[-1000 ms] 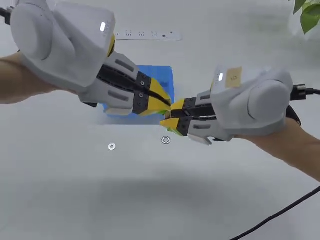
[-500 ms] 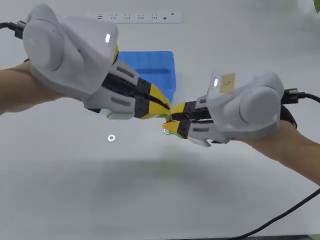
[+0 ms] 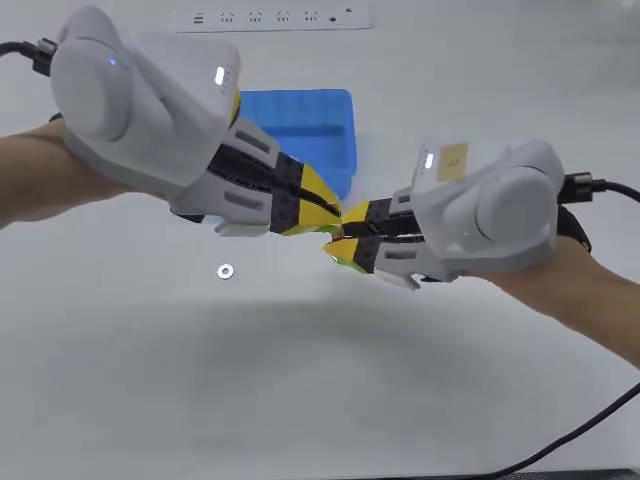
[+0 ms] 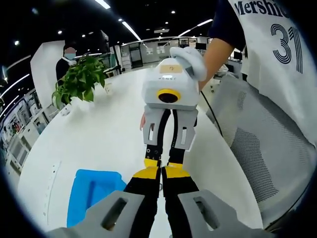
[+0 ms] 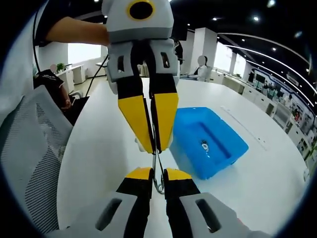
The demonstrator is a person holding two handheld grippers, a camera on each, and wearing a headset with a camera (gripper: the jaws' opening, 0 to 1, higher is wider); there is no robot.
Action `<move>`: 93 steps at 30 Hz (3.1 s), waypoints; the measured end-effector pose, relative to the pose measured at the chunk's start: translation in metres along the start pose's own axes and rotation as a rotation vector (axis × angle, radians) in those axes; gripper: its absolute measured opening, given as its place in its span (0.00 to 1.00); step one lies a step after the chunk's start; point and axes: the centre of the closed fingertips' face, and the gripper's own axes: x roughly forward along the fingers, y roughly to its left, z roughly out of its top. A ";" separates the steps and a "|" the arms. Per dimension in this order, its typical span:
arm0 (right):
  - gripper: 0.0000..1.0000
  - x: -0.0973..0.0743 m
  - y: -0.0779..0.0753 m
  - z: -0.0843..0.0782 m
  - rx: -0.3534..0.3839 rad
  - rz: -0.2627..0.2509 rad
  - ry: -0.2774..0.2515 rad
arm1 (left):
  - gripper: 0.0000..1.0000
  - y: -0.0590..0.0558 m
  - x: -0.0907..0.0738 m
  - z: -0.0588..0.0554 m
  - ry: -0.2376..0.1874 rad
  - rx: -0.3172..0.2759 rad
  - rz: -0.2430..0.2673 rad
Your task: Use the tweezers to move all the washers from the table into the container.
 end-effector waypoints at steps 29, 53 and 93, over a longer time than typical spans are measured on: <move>0.11 -0.004 0.003 -0.003 0.035 0.001 -0.010 | 0.06 0.003 0.003 0.002 0.015 -0.027 -0.013; 0.12 -0.004 0.004 -0.011 0.068 0.024 0.000 | 0.06 0.001 0.003 0.002 0.027 -0.024 -0.022; 0.10 -0.034 -0.011 0.060 -0.048 -0.043 -0.109 | 0.06 0.016 -0.054 0.049 -0.023 0.072 0.036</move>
